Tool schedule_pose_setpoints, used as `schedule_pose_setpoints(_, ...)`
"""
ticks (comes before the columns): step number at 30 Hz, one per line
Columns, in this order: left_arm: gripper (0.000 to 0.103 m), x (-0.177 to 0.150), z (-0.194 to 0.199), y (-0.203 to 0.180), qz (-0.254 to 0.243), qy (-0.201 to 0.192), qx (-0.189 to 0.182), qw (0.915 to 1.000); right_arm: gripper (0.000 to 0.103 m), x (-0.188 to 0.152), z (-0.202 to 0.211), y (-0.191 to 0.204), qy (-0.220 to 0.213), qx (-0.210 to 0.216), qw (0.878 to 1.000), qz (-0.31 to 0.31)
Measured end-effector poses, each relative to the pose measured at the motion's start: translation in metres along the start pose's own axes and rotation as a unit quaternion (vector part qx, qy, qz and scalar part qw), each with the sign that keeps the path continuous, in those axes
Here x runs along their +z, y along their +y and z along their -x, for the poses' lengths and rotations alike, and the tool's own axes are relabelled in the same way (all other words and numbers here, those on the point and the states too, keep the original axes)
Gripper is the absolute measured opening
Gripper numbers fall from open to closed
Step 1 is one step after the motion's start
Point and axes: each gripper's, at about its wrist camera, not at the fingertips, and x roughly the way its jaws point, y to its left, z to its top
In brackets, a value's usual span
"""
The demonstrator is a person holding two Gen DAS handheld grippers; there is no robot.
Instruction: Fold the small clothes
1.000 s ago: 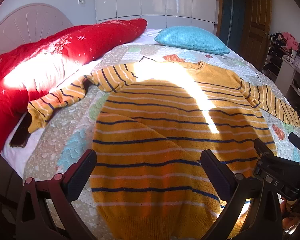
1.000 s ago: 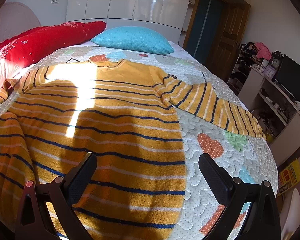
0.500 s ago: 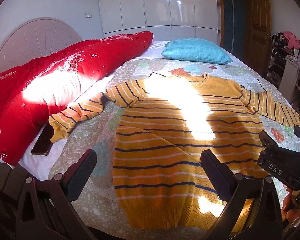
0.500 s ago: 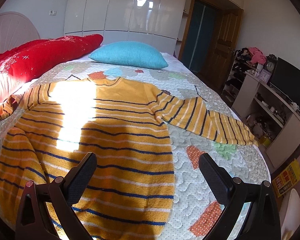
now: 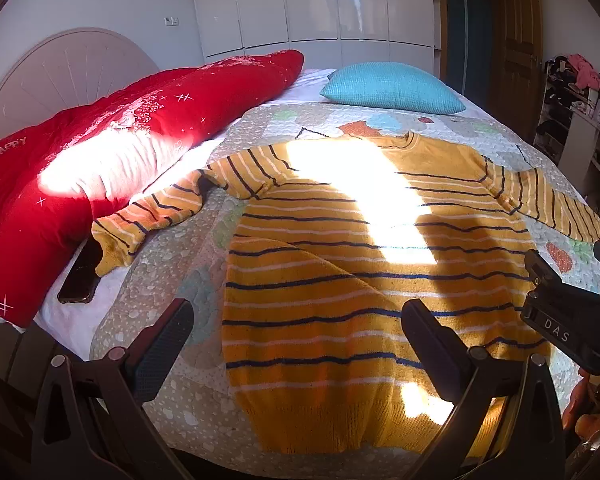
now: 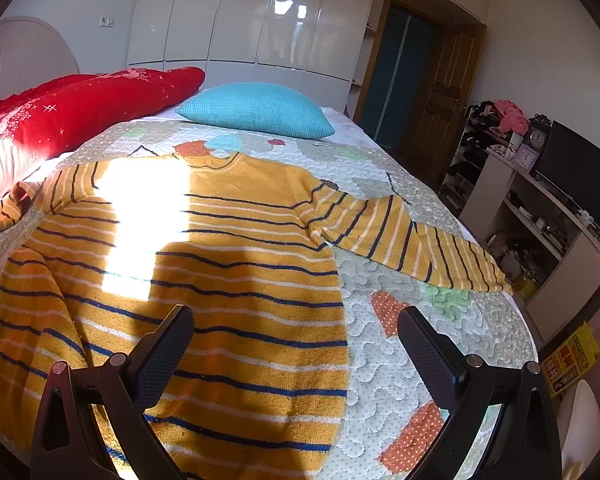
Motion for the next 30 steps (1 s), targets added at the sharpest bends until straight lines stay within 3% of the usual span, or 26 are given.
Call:
schedule_pose_setpoints(18, 0.103, -0.002, -0.008, -0.001, 0.001, 0.014, -0.018, 0.9997, 0.103, -0.001, 0.004, -0.011, -0.033, -0.021, 0.999, -0.022)
schedule_pose_setpoints(23, 0.103, -0.003, -0.01, -0.002, 0.001, 0.015, -0.021, 0.9997, 0.103, -0.002, -0.001, -0.013, -0.017, 0.027, 0.999, -0.031)
schedule_pose_setpoints(30, 0.103, -0.004, -0.011, -0.004, -0.003, 0.015, -0.026, 0.9995, 0.097, -0.006, -0.002, 0.007, -0.003, 0.056, 0.998, -0.001)
